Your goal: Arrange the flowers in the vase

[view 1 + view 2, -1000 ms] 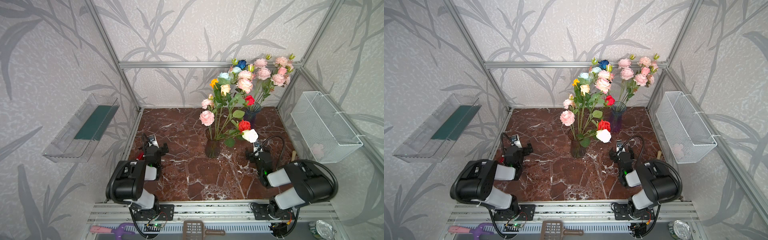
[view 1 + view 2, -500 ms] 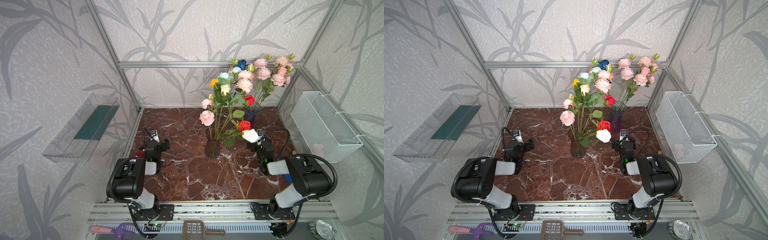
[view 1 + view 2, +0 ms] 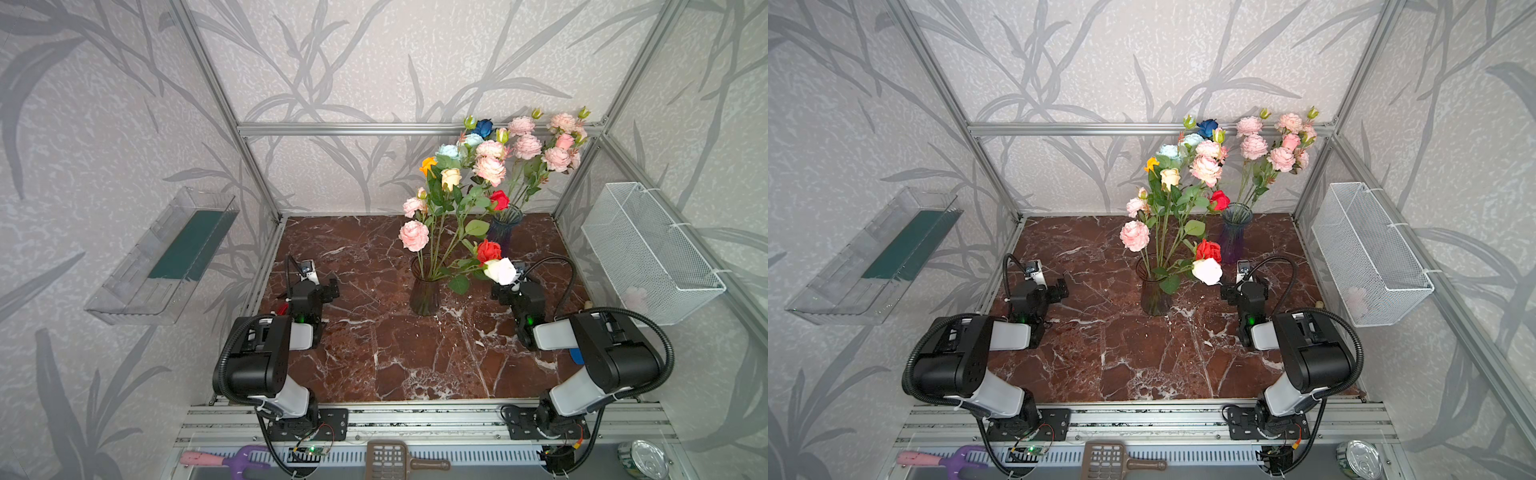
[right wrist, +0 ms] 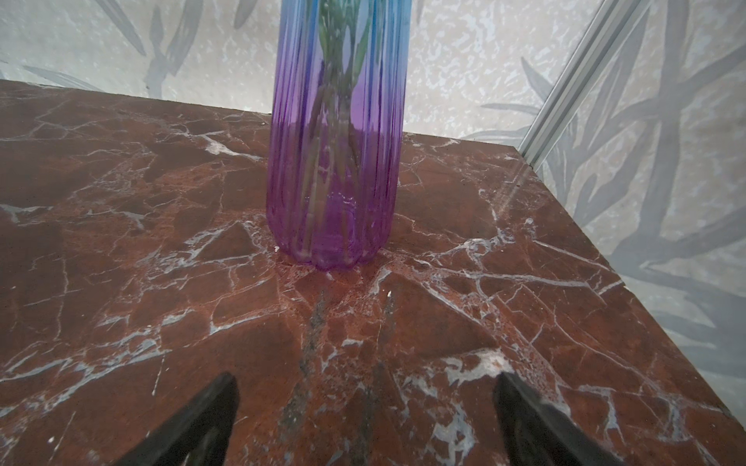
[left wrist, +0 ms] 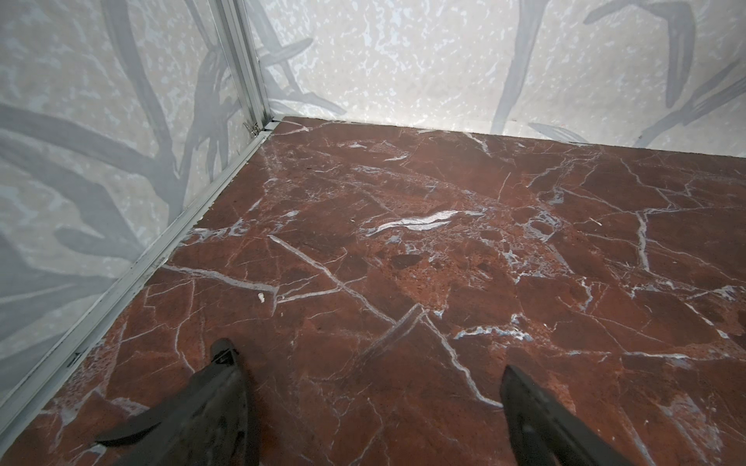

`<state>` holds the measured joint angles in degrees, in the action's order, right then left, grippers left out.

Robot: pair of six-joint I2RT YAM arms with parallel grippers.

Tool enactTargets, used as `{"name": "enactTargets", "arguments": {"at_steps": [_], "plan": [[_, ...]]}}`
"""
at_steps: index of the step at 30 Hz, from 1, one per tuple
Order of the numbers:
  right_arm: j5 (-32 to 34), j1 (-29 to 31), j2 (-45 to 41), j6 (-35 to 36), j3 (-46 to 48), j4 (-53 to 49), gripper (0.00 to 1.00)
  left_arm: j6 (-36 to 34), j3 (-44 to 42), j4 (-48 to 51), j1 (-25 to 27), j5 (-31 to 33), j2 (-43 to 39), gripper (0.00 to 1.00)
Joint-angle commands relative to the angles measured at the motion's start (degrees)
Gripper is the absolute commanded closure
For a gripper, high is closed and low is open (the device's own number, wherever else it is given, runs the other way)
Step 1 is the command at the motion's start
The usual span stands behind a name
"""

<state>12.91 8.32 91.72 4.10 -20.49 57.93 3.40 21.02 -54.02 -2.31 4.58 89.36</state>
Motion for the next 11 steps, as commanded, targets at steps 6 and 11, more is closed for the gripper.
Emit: {"name": "enactTargets", "arguments": {"at_steps": [6, 11], "plan": [[-1.0, 0.8, -0.3, 0.8, 0.0, 1.0, 0.01, -1.3, 0.3, -0.4, -0.2, -0.3, 0.5, 0.01], [-1.1, 0.7, -0.3, 0.8, -0.1, 0.9, 0.01, -1.2, 0.5, -0.2, -0.2, -0.3, 0.5, 0.01]]}}
